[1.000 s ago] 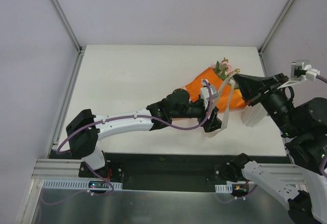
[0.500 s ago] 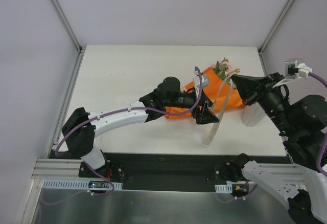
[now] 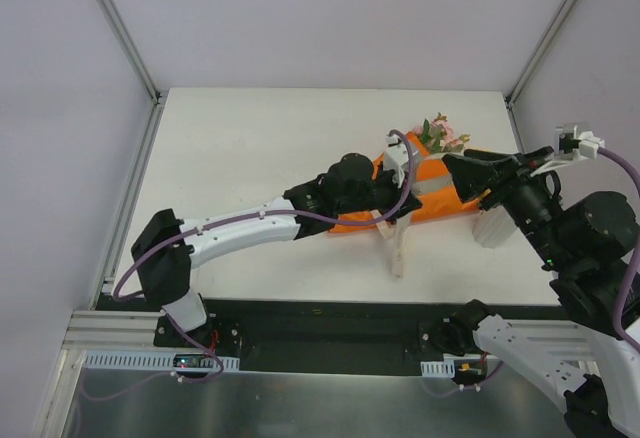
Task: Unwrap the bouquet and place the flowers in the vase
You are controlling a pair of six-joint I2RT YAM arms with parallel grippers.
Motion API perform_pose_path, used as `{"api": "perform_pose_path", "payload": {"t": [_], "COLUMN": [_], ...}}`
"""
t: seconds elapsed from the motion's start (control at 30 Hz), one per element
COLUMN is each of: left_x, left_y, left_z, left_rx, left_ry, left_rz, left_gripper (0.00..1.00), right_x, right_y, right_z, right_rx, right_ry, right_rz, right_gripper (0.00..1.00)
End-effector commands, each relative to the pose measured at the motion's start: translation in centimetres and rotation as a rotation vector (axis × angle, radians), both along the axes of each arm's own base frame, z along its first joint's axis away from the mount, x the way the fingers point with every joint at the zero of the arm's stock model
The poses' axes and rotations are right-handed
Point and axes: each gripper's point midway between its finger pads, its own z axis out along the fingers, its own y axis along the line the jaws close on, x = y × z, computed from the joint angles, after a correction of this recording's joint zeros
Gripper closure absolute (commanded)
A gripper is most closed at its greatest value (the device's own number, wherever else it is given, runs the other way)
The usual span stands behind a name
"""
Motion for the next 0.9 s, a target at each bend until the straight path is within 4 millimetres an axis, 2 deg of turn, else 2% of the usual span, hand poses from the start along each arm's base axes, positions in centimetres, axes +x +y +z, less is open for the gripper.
{"api": "perform_pose_path", "payload": {"t": [0.0,0.03,0.07,0.1,0.17,0.2,0.27,0.3,0.37,0.43,0.47,0.5,0.53,0.57,0.63,0.67,0.73,0.77,0.83,0.87], "left_x": [5.5,6.1,8.8,9.7,11.1,12.1,11.8,11.8,10.6,10.2,10.7,11.4,12.1,12.9,13.9,14.1,14.6,14.6,14.8,15.0], "left_y": [8.2,11.0,15.5,18.3,25.5,30.1,36.6,40.1,43.9,46.7,46.8,45.5,45.7,45.1,44.2,45.1,45.3,46.9,48.0,48.5], "left_z": [6.9,9.3,9.5,10.6,14.9,14.7,18.7,19.1,21.3,21.6,20.1,18.7,16.5,13.1,8.3,4.6,0.7,-1.4,-3.5,-3.4], "left_rx": [0.054,0.038,0.119,0.13,0.1,0.17,0.147,0.184,0.184,0.181,0.181,0.18,0.214,0.248,0.288,0.292,0.285,0.279,0.302,0.295], "left_ry": [-0.195,-0.218,-0.207,-0.201,-0.193,-0.172,-0.222,-0.226,-0.27,-0.269,-0.225,-0.185,-0.127,-0.038,0.107,0.233,0.391,0.475,0.56,0.576], "left_rz": [0.364,0.437,0.601,0.682,0.905,1.027,1.221,1.324,1.441,1.522,1.523,1.445,1.437,1.42,1.361,1.393,1.373,1.425,1.448,1.469], "left_gripper": [1.0,1.0,1.0,1.0,1.0,1.0,1.0,1.0,1.0,1.0,1.0,1.0,1.0,1.0,1.0,1.0,1.0,1.0,1.0,1.0], "right_x": [0.3,0.6,0.8,0.9,1.1,1.1,1.5,1.7,2.1,2.6,2.6,2.8,3.1,3.2,3.5,3.4,3.3,3.2,3.0,3.1], "right_y": [-3.5,-3.9,-4.7,-4.9,-4.7,-4.5,-3.8,-3.5,-2.4,-1.5,-0.9,-0.6,-0.2,0.2,0.7,1.0,1.2,1.2,1.0,0.8], "right_z": [-0.6,-1.4,-2.3,-2.9,-4.3,-4.7,-5.9,-6.2,-7.2,-7.7,-7.9,-8.0,-8.3,-8.4,-9.0,-9.1,-9.7,-10.0,-10.9,-11.3], "right_rx": [-0.059,-0.082,-0.109,-0.137,-0.167,-0.173,-0.197,-0.195,-0.191,-0.19,-0.186,-0.189,-0.192,-0.188,-0.192,-0.191,-0.2,-0.204,-0.221,-0.226], "right_ry": [-0.024,-0.009,0.013,0.022,0.048,0.056,0.08,0.088,0.117,0.132,0.141,0.145,0.156,0.165,0.186,0.192,0.21,0.219,0.236,0.243], "right_rz": [-0.161,-0.19,-0.231,-0.239,-0.235,-0.226,-0.203,-0.195,-0.163,-0.133,-0.112,-0.099,-0.094,-0.083,-0.072,-0.055,-0.04,-0.036,-0.039,-0.048], "right_gripper": [0.25,0.22,0.2,0.19,0.18,0.18,0.18,0.18,0.18,0.18,0.17,0.18,0.18,0.17,0.18,0.18,0.17,0.18,0.17,0.17]}}
